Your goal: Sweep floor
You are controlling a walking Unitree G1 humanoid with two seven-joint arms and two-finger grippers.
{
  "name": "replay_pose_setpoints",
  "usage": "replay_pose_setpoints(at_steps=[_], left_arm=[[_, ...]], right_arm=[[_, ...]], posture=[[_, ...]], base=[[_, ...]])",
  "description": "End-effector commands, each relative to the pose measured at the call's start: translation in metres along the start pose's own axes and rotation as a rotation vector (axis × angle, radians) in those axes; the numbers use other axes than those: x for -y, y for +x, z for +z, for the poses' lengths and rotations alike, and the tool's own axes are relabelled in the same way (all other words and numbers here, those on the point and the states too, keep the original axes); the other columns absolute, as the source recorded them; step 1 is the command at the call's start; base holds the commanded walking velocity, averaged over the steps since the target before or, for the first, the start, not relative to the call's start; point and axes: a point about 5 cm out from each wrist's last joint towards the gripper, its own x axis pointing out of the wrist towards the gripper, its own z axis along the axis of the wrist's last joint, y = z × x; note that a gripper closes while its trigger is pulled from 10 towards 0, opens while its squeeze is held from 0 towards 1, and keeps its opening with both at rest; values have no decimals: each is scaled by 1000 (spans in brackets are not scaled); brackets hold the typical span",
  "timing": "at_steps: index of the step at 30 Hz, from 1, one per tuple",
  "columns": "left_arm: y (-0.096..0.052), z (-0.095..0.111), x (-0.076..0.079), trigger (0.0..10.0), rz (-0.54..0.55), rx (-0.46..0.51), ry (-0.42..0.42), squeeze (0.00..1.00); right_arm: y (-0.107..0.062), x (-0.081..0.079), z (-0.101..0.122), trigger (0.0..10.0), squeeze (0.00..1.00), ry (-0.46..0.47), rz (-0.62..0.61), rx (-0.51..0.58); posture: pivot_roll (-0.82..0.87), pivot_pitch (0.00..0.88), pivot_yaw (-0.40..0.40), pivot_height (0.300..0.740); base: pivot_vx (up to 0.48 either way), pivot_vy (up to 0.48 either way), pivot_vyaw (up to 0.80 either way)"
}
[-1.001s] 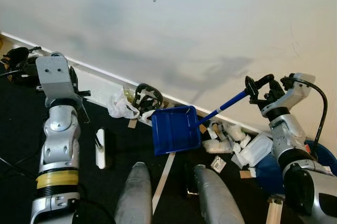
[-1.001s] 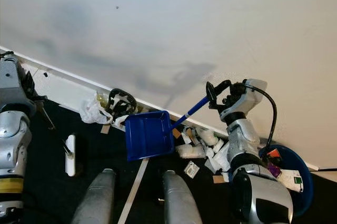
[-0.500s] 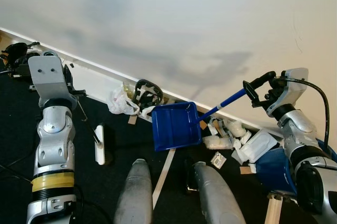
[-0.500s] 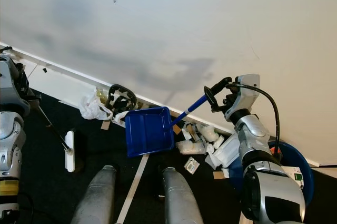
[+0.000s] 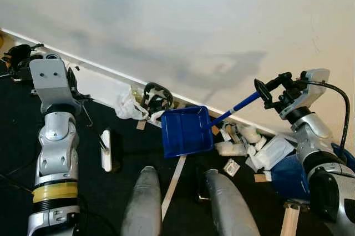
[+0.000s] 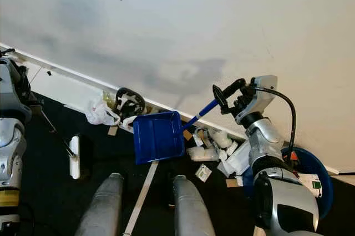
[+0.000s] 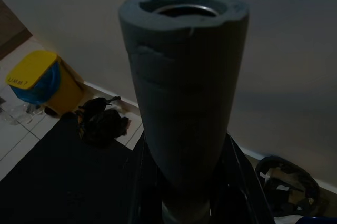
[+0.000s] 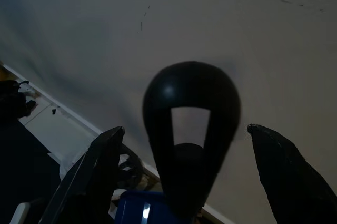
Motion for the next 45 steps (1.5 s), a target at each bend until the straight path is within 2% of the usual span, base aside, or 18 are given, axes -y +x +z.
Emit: replay_pose_setpoints(at_steps=[1, 13, 14, 15, 16, 17, 18, 19, 20, 31, 36, 38, 45], left_arm=[[-3, 6, -13, 10000, 20, 37, 68, 0], [-5, 8, -15, 10000, 18, 52, 44, 0], [-5, 8, -14, 10000, 17, 54, 41, 0], [-5, 8, -14, 10000, 17, 55, 39, 0], [-5, 8, -14, 10000, 17, 55, 38, 0], [-5, 8, -14, 10000, 17, 55, 38, 0], [-5, 8, -14, 10000, 17, 55, 37, 0], [-5, 8, -14, 10000, 17, 55, 37, 0], [-4, 9, -14, 10000, 17, 56, 36, 0], [-3, 8, -13, 10000, 21, 61, 37, 0], [-4, 6, -14, 10000, 23, 61, 42, 0], [-4, 4, -13, 10000, 21, 58, 47, 0], [1, -2, -12, 10000, 19, 49, 65, 0]], right_arm=[[-6, 1, -8, 10000, 0, 20, -20, -20], [-5, -2, -12, 10000, 0, 9, -37, -49], [-6, -3, -13, 6745, 0, 10, -36, -49], [-6, -3, -14, 6745, 0, 11, -36, -48], [-6, -3, -14, 1922, 0, 11, -37, -47], [-6, -3, -14, 1922, 0, 11, -37, -47], [-6, -3, -14, 1255, 0, 11, -38, -46], [-6, -3, -14, 1255, 0, 11, -38, -46], [-6, -3, -14, 0, 0, 10, -40, -46], [-7, 2, -11, 0, 0, -13, -78, -42], [-12, 11, -9, 0, 0, -21, -182, -15], [-16, 16, -9, 0, 0, -17, -249, -5], [-23, 24, -8, 0, 0, -8, -368, 44]], posture=[[301, 301, -47, 740], [312, 315, -38, 740], [313, 314, -38, 740], [313, 314, -37, 740], [314, 314, -37, 740], [314, 314, -37, 740], [314, 314, -37, 740], [314, 314, -37, 740], [314, 313, -37, 740], [315, 301, -39, 740], [312, 281, -40, 740], [295, 246, -43, 740], [241, 178, -41, 740]], base=[[0, 0, 0], [0, 0, 0], [0, 0, 0], [0, 0, 0], [0, 0, 0], [0, 0, 0], [0, 0, 0], [0, 0, 0], [0, 0, 0], [0, 0, 0], [0, 0, 0], [0, 0, 0], [0, 0, 0]])
